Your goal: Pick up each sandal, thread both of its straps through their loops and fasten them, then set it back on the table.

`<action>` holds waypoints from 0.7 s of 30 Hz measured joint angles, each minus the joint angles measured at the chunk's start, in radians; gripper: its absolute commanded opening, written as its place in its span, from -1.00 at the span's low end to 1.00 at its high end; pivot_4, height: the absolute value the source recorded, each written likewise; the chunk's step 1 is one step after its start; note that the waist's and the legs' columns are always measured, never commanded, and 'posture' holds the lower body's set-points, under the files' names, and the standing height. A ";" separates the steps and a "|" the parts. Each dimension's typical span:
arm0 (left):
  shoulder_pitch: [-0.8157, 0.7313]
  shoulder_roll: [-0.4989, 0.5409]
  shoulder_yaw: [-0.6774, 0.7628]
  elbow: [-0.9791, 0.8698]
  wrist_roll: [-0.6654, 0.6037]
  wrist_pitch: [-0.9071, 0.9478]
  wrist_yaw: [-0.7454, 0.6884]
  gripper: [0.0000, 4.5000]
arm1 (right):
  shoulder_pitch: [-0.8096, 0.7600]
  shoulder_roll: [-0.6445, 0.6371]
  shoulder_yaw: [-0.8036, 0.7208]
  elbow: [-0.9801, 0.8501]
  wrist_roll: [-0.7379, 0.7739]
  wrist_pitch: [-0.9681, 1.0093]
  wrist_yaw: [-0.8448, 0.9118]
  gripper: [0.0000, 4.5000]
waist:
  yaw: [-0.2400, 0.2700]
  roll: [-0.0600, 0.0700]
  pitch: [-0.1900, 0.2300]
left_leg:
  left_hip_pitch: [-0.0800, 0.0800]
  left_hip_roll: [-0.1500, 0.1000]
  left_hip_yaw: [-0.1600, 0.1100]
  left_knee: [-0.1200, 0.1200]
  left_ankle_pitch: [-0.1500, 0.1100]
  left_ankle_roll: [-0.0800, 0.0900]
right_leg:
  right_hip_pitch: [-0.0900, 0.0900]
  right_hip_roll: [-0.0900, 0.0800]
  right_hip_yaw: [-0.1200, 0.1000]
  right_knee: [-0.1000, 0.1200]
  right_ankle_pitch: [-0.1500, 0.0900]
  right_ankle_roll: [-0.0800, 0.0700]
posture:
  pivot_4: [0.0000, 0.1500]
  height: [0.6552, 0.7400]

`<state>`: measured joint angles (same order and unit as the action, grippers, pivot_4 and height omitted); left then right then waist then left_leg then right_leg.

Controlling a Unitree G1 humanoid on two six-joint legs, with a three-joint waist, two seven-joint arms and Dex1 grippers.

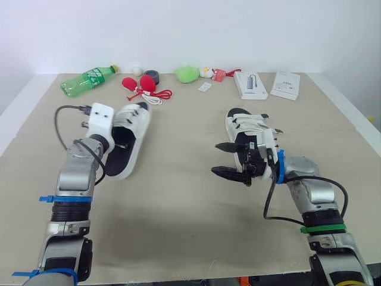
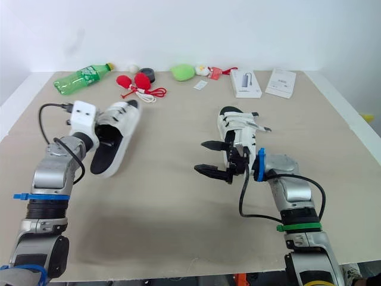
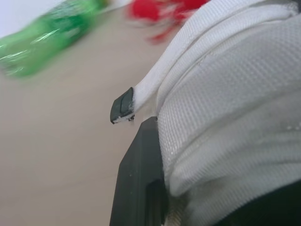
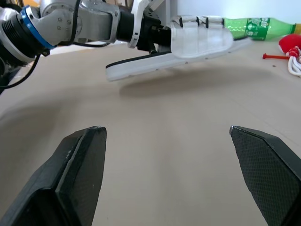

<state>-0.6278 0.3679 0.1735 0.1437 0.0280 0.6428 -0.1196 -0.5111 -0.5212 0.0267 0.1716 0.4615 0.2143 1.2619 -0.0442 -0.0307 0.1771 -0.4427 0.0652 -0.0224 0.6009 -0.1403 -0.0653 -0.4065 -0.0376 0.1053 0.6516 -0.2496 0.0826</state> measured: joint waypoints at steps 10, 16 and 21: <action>0.002 0.004 -0.025 0.038 0.009 0.017 0.001 0.29 | -0.046 0.007 0.006 0.001 -0.008 0.028 -0.026 1.00 | 0.000 0.000 0.000 | 0.000 0.000 0.000 0.000 0.001 -0.001 | 0.000 0.000 -0.001 0.000 0.001 -0.001 | 1.00 1.00; 0.049 0.017 -0.013 -0.059 -0.012 0.032 -0.023 0.94 | -0.051 -0.002 0.006 -0.005 -0.004 0.063 -0.019 1.00 | -0.001 0.000 0.000 | 0.000 0.000 -0.001 0.000 0.001 -0.002 | 0.000 0.000 -0.001 0.000 0.001 -0.001 | 1.00 1.00; 0.186 0.065 0.000 -0.294 -0.020 0.099 -0.060 0.94 | -0.045 -0.045 0.004 -0.026 -0.004 0.082 -0.003 1.00 | -0.003 -0.001 0.000 | 0.000 0.000 -0.001 -0.001 0.001 -0.002 | 0.000 0.000 0.000 0.000 0.003 -0.004 | 1.00 1.00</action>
<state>-0.4419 0.4325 0.1736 -0.1503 0.0081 0.7420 -0.1792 -0.5560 -0.5659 0.0312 0.1460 0.4573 0.2965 1.2586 -0.0474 -0.0314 0.1774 -0.4426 0.0654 -0.0230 0.6002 -0.1397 -0.0677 -0.4069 -0.0371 0.1049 0.6517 -0.2467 0.0789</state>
